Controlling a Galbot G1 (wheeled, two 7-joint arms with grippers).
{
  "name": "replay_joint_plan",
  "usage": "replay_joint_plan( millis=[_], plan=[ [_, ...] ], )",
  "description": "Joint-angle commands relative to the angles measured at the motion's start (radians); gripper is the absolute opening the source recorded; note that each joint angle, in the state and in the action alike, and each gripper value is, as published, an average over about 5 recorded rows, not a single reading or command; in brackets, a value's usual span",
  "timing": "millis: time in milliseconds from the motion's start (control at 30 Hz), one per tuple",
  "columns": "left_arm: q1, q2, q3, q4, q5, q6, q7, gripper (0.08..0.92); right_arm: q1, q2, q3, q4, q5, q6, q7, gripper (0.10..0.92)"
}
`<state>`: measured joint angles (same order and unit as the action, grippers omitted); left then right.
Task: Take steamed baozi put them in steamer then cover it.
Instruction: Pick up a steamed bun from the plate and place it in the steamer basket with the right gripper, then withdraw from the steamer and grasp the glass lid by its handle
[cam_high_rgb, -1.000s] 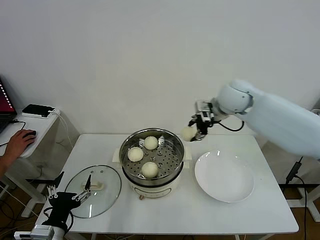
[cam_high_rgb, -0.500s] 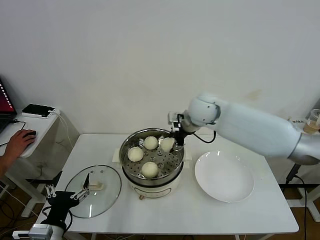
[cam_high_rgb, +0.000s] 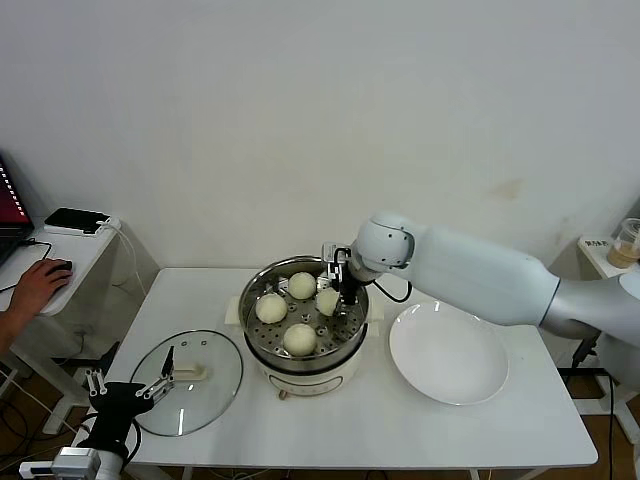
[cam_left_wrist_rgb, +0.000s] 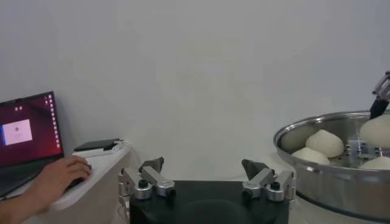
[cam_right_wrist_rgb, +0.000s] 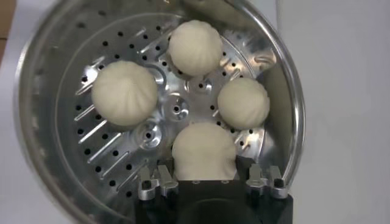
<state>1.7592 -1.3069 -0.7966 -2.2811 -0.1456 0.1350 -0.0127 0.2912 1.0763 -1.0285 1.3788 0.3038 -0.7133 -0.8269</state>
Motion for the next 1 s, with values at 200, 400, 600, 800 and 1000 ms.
replay_joint_plan(
  millis=[200,400,600,800,1000],
  plan=[
    [-0.002,0.0,-0.001,0.001,-0.008,0.001,-0.001,0.823,-0.034,0.012,0.018,-0.015,-0.033,-0.013,0.027,0.767],
    [0.0,0.002,-0.006,0.001,-0.011,0.001,-0.001,0.823,-0.002,-0.058,0.054,0.081,-0.027,-0.012,0.008,0.821],
    [-0.005,0.0,0.0,0.005,-0.011,0.001,-0.001,0.823,0.004,-0.182,0.109,0.238,-0.027,0.006,0.013,0.823],
    [-0.009,-0.009,0.012,0.004,-0.007,-0.001,-0.002,0.823,-0.154,-0.277,0.229,0.329,-0.018,0.096,0.221,0.823],
    [-0.008,-0.012,0.018,0.015,-0.007,-0.009,-0.003,0.823,-0.589,-0.319,0.61,0.412,-0.08,0.244,0.496,0.823]
  ],
)
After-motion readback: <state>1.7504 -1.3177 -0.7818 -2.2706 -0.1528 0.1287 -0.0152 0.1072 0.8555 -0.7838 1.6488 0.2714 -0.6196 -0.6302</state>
